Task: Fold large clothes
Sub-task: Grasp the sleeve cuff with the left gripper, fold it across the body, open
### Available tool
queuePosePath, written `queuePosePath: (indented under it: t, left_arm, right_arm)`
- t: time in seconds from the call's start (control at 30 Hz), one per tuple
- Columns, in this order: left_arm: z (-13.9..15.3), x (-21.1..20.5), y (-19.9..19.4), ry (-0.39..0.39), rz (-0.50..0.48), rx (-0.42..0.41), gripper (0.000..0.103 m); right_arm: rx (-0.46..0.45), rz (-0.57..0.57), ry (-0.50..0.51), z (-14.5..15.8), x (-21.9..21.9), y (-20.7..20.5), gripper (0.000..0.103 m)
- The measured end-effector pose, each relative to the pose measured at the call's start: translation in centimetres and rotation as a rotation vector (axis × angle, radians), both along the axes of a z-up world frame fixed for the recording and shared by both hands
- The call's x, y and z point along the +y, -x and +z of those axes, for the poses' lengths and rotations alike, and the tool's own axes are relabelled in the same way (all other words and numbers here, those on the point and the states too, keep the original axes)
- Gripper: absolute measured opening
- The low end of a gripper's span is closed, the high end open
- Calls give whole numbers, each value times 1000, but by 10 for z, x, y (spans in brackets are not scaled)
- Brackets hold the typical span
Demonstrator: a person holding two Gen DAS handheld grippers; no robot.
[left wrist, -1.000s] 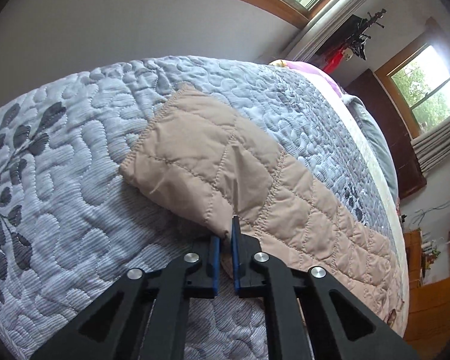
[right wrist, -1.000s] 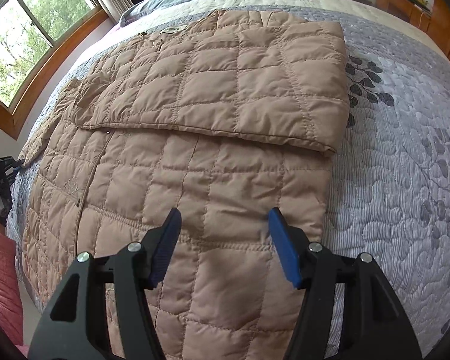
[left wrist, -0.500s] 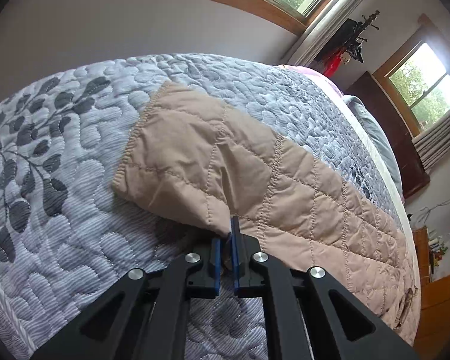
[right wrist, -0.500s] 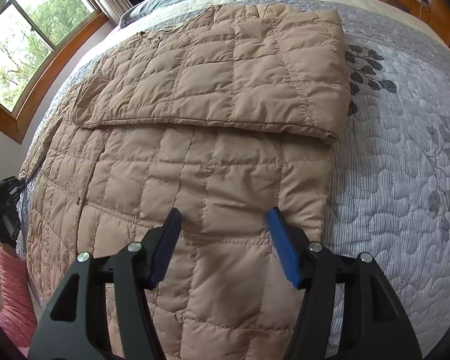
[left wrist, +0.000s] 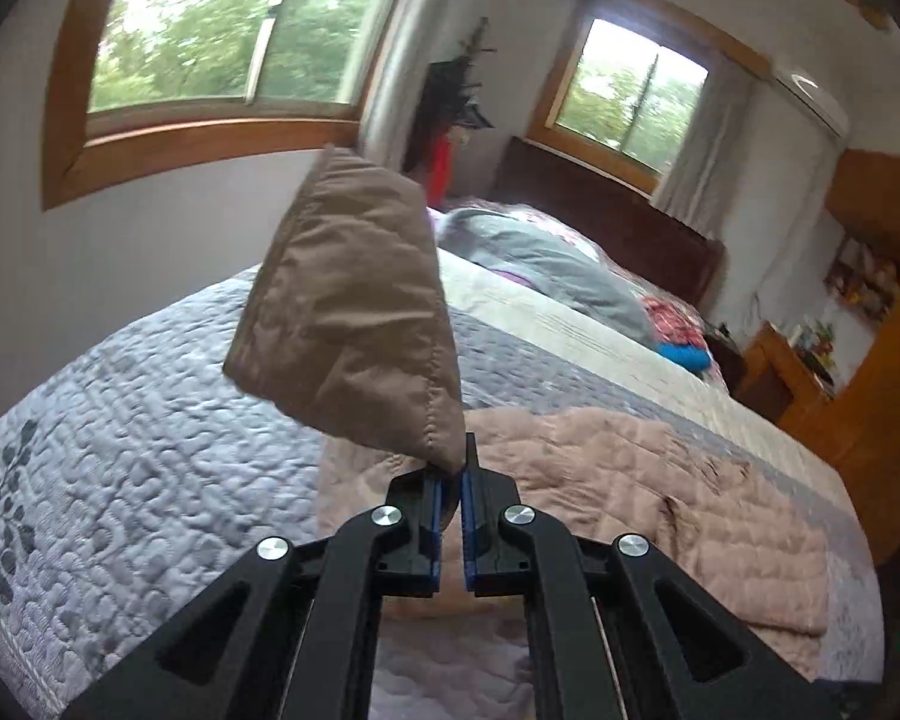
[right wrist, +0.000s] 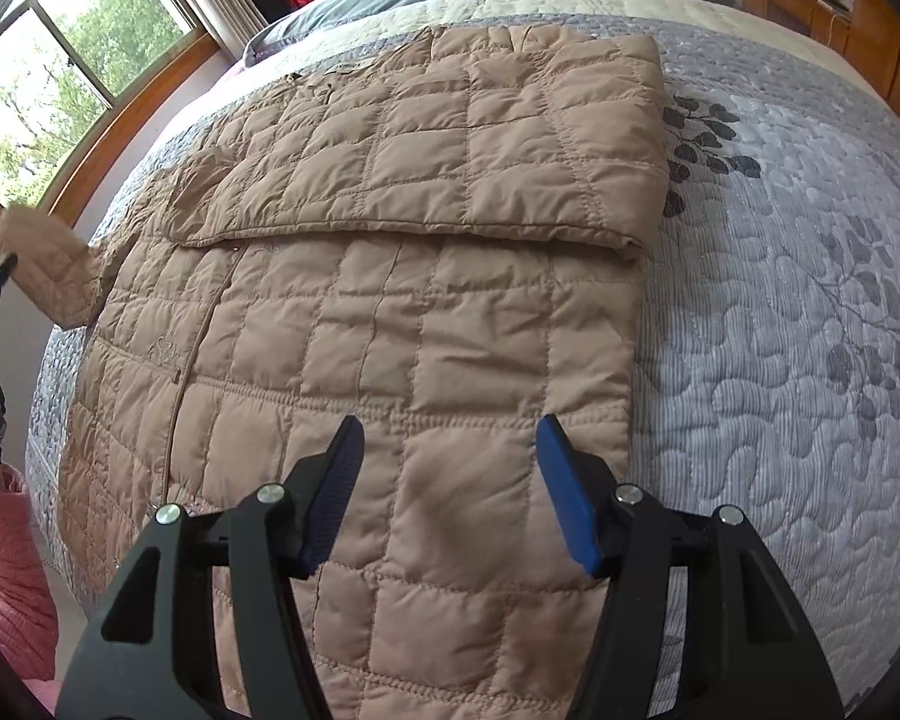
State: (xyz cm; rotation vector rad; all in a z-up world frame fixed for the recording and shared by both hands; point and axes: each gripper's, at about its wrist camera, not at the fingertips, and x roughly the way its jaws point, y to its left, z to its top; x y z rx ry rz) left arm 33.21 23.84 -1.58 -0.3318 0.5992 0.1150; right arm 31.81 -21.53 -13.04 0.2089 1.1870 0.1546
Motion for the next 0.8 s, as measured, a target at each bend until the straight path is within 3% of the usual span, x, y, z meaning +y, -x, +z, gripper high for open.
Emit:
queuePosePath:
  t: [0.17, 0.33, 0.63, 0.7, 0.8]
  left_arm:
    - [0, -102, -19, -71, -222, 18, 4]
    - [-26, -178, -41, -102, -380, 85, 5]
    - [-92, -237, -71, -90, -519, 284, 8]
    - [-101, -242, -72, -64, -557, 319, 28]
    - [-96, -237, -61, -4, -637, 319, 48]
  right_arm:
    - [-6, -13, -20, -3, 0, 0, 60]
    - [-5, -20, -49, -8, -4, 1, 59]
    - [9, -7, -58, -11, -9, 1, 60]
    - [14, -10, -57, -12, -8, -1, 60]
    - [16, -17, -42, -10, -6, -5, 60]
